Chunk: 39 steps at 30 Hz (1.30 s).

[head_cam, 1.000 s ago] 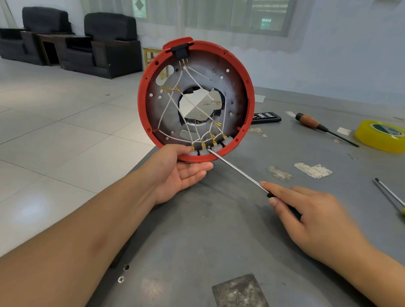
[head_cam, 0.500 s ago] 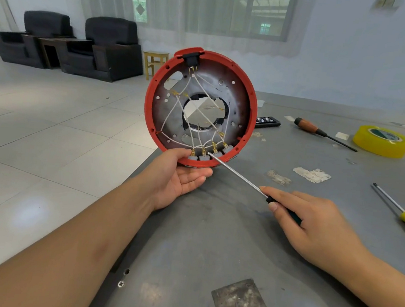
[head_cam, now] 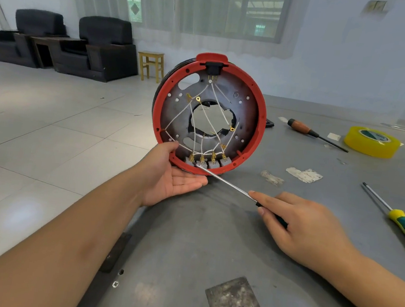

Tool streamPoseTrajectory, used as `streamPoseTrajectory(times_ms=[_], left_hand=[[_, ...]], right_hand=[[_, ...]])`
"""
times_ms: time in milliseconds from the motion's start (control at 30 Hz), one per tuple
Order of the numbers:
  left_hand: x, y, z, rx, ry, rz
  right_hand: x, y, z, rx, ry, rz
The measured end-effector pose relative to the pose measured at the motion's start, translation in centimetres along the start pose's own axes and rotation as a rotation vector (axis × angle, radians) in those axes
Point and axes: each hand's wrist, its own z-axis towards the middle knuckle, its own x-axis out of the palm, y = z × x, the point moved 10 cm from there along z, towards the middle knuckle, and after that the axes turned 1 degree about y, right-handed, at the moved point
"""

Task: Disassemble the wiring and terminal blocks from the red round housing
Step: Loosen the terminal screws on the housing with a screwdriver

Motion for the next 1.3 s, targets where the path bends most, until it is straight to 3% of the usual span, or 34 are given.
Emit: streamPoseTrajectory(times_ms=[300,1000,1300], left_hand=[[-2.0,-0.8,-0.2,-0.053,-0.056,0.22],[-1.7,0.2,0.8,0.066,-0.163,0.103],[-1.8,0.1,1.0,0.067,-0.183,0.137]], right_hand=[[-0.2,0.3,0.2,-0.012,0.03,0.01],[-1.3,-0.1,1.0,-0.05,0.151,-0.023],[-2.0,-0.4,1.5,-0.102,0.116,0.002]])
